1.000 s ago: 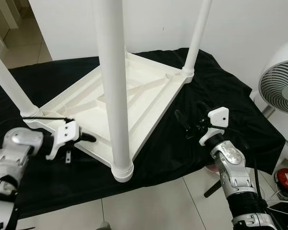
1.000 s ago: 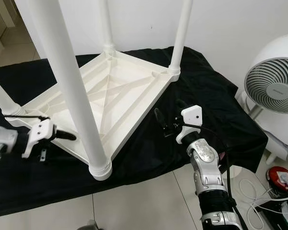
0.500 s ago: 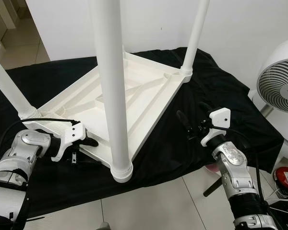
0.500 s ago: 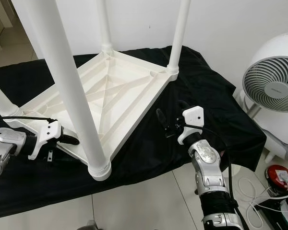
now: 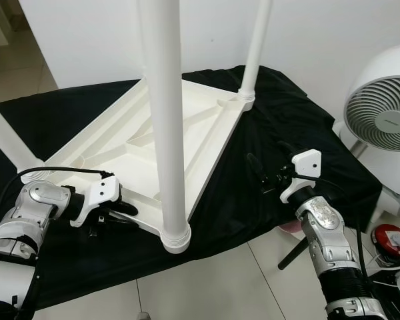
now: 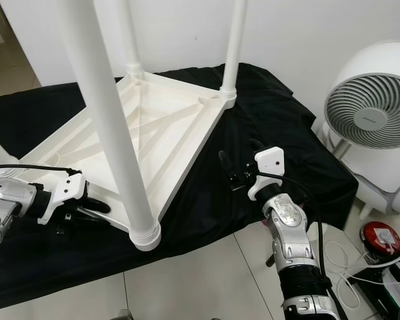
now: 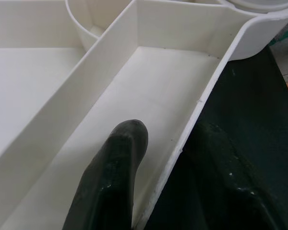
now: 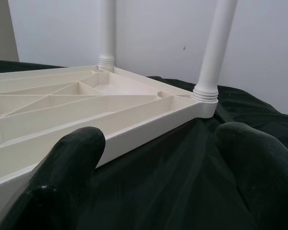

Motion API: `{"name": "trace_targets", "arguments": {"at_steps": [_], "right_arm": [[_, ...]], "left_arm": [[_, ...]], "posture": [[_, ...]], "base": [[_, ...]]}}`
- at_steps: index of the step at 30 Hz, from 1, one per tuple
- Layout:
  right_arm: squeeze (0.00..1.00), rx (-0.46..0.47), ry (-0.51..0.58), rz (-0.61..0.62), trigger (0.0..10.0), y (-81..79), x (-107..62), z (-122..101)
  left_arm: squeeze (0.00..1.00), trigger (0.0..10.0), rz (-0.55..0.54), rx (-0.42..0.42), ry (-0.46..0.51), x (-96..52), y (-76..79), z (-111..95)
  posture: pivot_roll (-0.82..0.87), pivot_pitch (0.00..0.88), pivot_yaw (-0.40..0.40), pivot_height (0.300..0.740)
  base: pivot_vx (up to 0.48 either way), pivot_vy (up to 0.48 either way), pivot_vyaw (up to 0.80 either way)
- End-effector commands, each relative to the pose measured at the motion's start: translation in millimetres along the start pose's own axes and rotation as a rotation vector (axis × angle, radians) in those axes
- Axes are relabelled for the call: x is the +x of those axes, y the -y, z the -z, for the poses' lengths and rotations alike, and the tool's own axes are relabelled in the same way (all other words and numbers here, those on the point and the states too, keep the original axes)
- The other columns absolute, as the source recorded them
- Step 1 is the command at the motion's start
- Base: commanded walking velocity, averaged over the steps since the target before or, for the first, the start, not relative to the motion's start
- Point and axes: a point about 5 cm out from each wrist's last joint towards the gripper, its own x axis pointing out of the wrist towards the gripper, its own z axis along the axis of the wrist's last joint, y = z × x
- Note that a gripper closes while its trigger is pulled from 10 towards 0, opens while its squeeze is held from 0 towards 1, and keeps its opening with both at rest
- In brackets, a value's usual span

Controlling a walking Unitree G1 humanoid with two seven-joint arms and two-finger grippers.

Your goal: Building children table

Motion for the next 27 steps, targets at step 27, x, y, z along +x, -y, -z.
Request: {"name": "trace_targets", "arguments": {"at_steps": [27], "right_arm": [[0.00,-0.012,-0.009,-0.054,10.0,-5.2,3.0,1.1]], "left_arm": [[0.00,0.0,-0.339,-0.227,0.253,-7.7,48.5,34.1]], "posture": [[-0.02,0.036,-0.002,0.740]], "base": [[0.000,0.000,0.00]]}}
